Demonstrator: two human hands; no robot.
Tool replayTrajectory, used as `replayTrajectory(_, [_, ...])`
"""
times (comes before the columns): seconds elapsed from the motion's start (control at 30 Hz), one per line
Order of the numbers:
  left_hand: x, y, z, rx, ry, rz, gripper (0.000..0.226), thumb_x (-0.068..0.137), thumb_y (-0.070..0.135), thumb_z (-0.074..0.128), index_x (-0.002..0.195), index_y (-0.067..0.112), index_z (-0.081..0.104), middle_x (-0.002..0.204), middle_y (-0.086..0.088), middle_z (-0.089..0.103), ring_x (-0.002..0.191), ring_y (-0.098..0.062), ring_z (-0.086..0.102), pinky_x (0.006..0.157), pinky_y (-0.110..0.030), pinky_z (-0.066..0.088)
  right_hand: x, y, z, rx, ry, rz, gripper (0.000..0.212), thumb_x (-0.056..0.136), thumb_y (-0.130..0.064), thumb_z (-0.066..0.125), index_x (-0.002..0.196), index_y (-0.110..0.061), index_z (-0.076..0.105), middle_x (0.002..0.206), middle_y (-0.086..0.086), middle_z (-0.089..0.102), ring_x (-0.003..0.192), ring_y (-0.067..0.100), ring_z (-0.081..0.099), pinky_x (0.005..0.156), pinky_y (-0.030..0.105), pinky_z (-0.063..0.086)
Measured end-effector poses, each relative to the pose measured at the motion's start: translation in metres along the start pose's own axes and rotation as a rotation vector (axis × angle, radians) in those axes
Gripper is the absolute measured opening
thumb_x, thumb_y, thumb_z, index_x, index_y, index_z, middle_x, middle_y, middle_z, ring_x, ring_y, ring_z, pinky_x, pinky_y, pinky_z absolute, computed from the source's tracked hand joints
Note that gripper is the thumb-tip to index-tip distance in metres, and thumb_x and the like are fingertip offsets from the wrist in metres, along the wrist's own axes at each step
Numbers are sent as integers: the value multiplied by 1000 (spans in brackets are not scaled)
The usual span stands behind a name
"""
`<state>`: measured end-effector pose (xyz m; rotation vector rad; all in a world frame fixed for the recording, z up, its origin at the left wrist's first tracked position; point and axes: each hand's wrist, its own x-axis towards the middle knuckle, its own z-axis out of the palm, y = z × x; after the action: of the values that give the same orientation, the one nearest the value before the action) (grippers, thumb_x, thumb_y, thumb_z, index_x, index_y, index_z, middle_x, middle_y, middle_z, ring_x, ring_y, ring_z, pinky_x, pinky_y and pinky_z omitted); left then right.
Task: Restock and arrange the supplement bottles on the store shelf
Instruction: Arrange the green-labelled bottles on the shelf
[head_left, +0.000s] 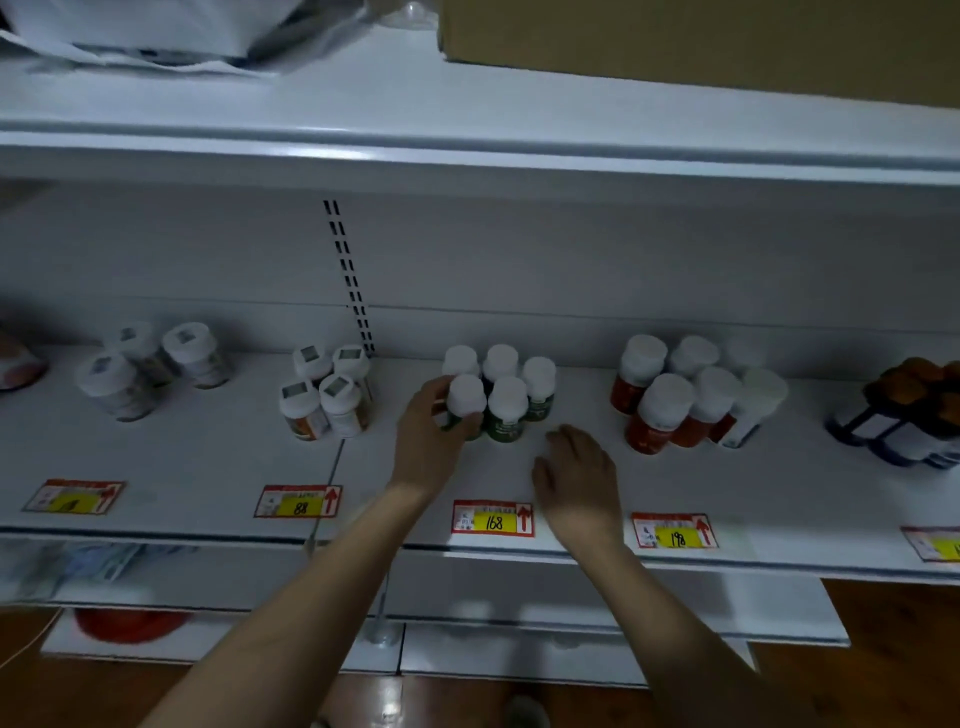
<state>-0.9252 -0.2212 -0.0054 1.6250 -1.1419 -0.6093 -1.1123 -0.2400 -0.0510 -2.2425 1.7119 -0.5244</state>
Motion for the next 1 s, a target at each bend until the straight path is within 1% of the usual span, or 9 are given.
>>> replayTrajectory(0.3, [-2, -5, -5, -86, -18, -71, 46, 85, 11, 76, 127, 16, 58, 120, 0, 65, 107, -13, 61, 79, -6, 47, 1, 0, 1, -12, 33, 1, 49, 89, -36, 37, 118, -8, 66, 125, 11, 63, 118, 31, 58, 101, 43, 43])
replayTrajectory(0.37, [-4, -6, -11, -135, -32, -128, 42, 88, 14, 74, 127, 18, 58, 118, 0, 65, 108, -15, 63, 81, -12, 50, 1, 3, 2, 22, 22, 21, 48, 90, -35, 42, 122, -8, 65, 130, 12, 61, 123, 32, 55, 104, 43, 40])
replayTrajectory(0.47, [-10, 1, -24, -214, -87, -209, 38, 91, 19, 71, 125, 21, 57, 115, 0, 65, 107, -19, 65, 87, -33, 58, 3, 4, -4, 111, -27, 57, 50, 89, -35, 40, 123, -8, 65, 133, 13, 60, 126, 32, 52, 106, 38, 36])
replayTrajectory(0.53, [-14, 14, -35, -287, -129, -246, 37, 92, 18, 69, 127, 22, 55, 111, 1, 61, 104, -20, 64, 79, -35, 61, 3, -5, -16, 266, -55, 95, 40, 93, -26, 45, 121, -7, 66, 127, 12, 63, 120, 30, 55, 100, 31, 37])
replayTrajectory(0.6, [-18, 30, -44, -328, -165, -235, 37, 92, 20, 69, 126, 26, 55, 110, -1, 59, 103, -20, 64, 72, -31, 62, -2, -21, -33, 516, -53, 140, 22, 98, -14, 51, 115, -17, 66, 116, 5, 66, 109, 22, 59, 90, 25, 42])
replayTrajectory(0.67, [-22, 46, -54, -324, -194, -201, 33, 91, 22, 70, 120, 29, 57, 111, -5, 60, 101, -18, 65, 69, -31, 62, -9, -43, -53, 744, -88, 122, 22, 96, -9, 56, 103, -28, 65, 106, -3, 68, 99, 15, 63, 84, 24, 49])
replayTrajectory(0.73, [-26, 62, -62, -314, -213, -164, 30, 90, 22, 71, 118, 27, 59, 111, -9, 63, 100, -18, 67, 71, -35, 63, -17, -67, -72, 937, -175, 98, 26, 97, -8, 57, 103, -33, 64, 107, -6, 69, 100, 13, 67, 88, 29, 56])
replayTrajectory(0.83, [-32, 84, -73, -326, -213, -110, 30, 88, 19, 73, 116, 24, 63, 106, -12, 65, 95, -18, 69, 68, -37, 63, -27, -93, -96, 1231, -261, 110, 24, 99, -7, 54, 113, -25, 65, 109, -3, 72, 103, 15, 70, 88, 31, 58])
replayTrajectory(1.0, [-40, 107, -91, -332, -211, -52, 27, 86, 16, 74, 110, 25, 64, 98, -11, 67, 83, -16, 72, 61, -35, 61, -44, -112, -108, 1426, -245, 121, 26, 99, -1, 52, 121, -12, 61, 114, 11, 72, 106, 25, 70, 88, 36, 58])
